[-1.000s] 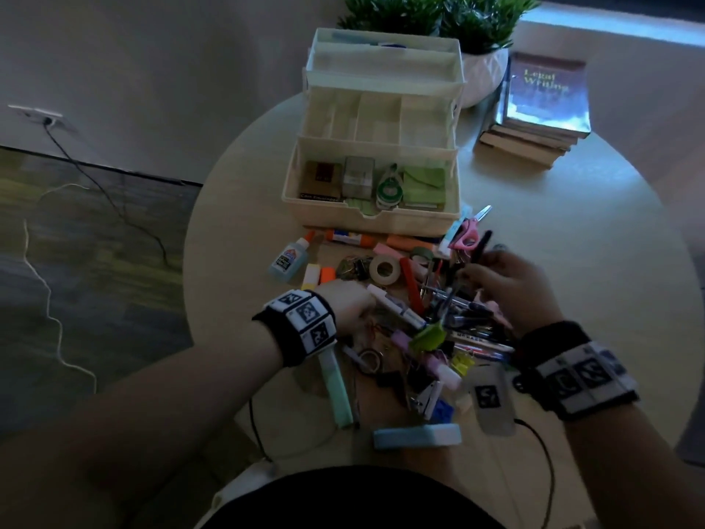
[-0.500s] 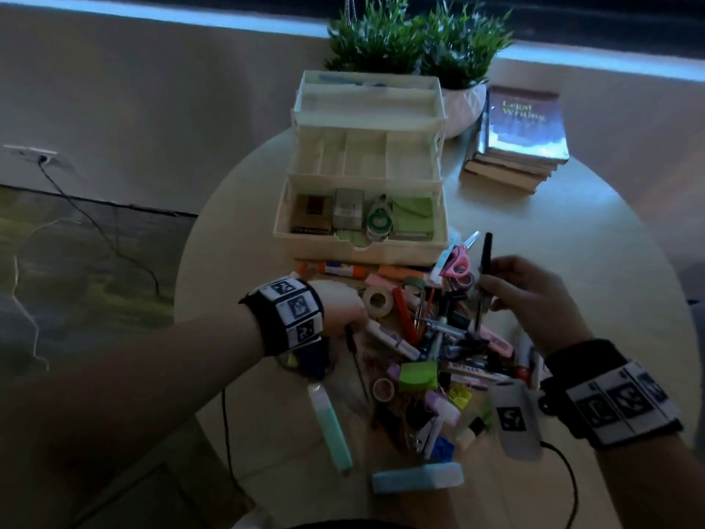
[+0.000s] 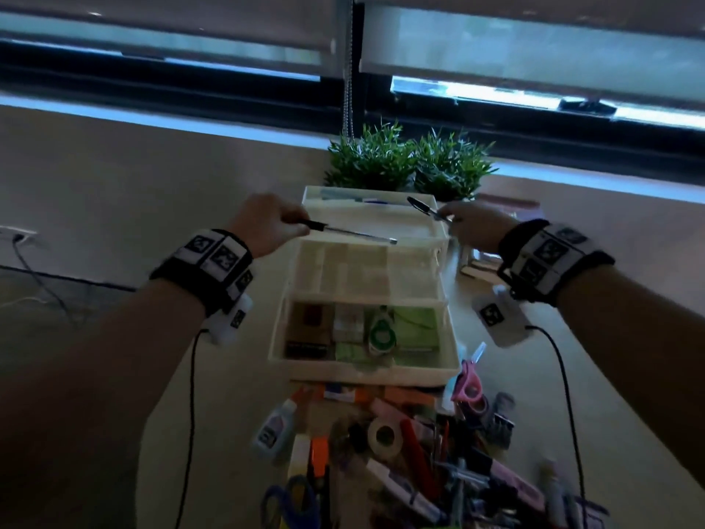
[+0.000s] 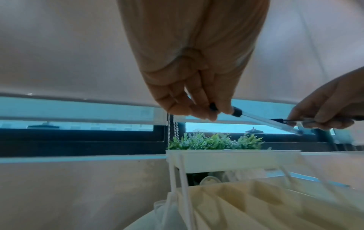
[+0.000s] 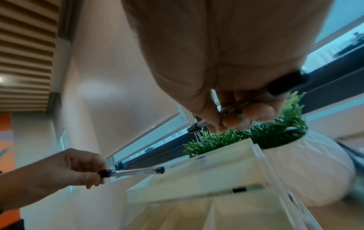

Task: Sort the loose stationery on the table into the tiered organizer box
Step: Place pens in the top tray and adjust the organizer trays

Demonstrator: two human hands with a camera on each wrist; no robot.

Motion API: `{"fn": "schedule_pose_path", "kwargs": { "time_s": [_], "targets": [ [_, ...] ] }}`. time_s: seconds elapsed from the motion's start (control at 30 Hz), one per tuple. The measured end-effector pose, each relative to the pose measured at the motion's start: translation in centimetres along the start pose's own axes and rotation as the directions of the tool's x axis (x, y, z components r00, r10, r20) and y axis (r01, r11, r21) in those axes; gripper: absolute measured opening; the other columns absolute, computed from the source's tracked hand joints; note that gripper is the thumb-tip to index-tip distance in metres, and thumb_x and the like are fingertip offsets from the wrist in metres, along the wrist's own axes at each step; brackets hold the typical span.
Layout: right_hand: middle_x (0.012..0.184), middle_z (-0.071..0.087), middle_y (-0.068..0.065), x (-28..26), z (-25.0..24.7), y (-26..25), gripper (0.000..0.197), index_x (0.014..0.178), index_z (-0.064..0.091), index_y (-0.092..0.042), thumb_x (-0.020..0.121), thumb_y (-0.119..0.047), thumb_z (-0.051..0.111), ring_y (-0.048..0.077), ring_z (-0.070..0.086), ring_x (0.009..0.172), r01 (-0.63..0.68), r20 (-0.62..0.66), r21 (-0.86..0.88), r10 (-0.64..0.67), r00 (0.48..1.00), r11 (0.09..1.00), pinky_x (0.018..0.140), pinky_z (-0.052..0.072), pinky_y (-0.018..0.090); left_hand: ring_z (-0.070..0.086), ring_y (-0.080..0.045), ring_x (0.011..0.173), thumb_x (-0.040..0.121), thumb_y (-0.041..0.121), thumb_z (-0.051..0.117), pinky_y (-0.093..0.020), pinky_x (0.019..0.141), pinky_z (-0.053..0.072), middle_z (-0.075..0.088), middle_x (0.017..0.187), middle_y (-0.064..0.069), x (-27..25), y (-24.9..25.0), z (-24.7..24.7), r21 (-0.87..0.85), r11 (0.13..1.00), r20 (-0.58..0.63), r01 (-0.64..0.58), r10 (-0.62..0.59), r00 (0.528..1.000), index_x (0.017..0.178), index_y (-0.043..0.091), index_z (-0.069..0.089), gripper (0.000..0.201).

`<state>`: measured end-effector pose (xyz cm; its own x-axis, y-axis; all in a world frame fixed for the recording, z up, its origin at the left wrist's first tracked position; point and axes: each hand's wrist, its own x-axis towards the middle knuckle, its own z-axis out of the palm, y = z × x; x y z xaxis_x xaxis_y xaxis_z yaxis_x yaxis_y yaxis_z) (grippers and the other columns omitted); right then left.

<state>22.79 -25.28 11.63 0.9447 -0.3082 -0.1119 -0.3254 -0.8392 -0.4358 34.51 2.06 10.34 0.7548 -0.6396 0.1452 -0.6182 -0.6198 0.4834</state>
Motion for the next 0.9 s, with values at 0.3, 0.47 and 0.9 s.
{"fn": "schedule_pose_path", "kwargs": {
  "time_s": [0.3,0.47,0.9],
  "targets": [
    [0.113,0.063,0.011,12.0,0.5,-3.5,0.017,0.102,0.061,-0.01,0.089,-0.004,0.054,0.026,0.059,0.101,0.032,-0.007,-0.306,-0.036,0.999,0.952,0.065,0.04,0.022,0.063,-0.03,0.085,0.088,0.017,0.059,-0.032,0.074,0.045,0.071,0.09,-0.014,10.5,-3.7,2.6,0.081,0.994,-0.083,0.071,-0.064,0.994,0.097,0.01,0.071,0.017],
    [0.123,0.061,0.007,13.2,2.2,-3.8,0.036,0.119,0.061,-0.018,0.091,-0.002,0.044,0.023,0.058,0.101,0.096,0.146,-0.406,-0.039,0.989,0.909,0.08,0.043,0.026,0.056,-0.032,0.105,0.093,0.028,0.053,-0.034,0.088,0.044,0.056,0.123,-0.017,12.1,-4.0,4.3,0.19,0.979,0.107,0.067,-0.088,0.99,0.117,0.011,0.064,0.032],
    [0.099,0.062,0.0,-4.4,0.0,0.1,0.029,0.11,0.067,-0.014,0.089,-0.002,0.05,0.013,0.056,0.094,0.095,-0.002,0.014,-0.095,0.995,0.995,0.089,0.042,0.025,0.052,-0.03,0.115,0.089,0.022,0.059,-0.033,0.096,0.037,0.057,0.123,-0.016,-1.6,3.7,2.8,0.034,0.995,0.113,-0.089,0.085,0.99,0.119,0.008,0.06,0.033]
  ]
}}
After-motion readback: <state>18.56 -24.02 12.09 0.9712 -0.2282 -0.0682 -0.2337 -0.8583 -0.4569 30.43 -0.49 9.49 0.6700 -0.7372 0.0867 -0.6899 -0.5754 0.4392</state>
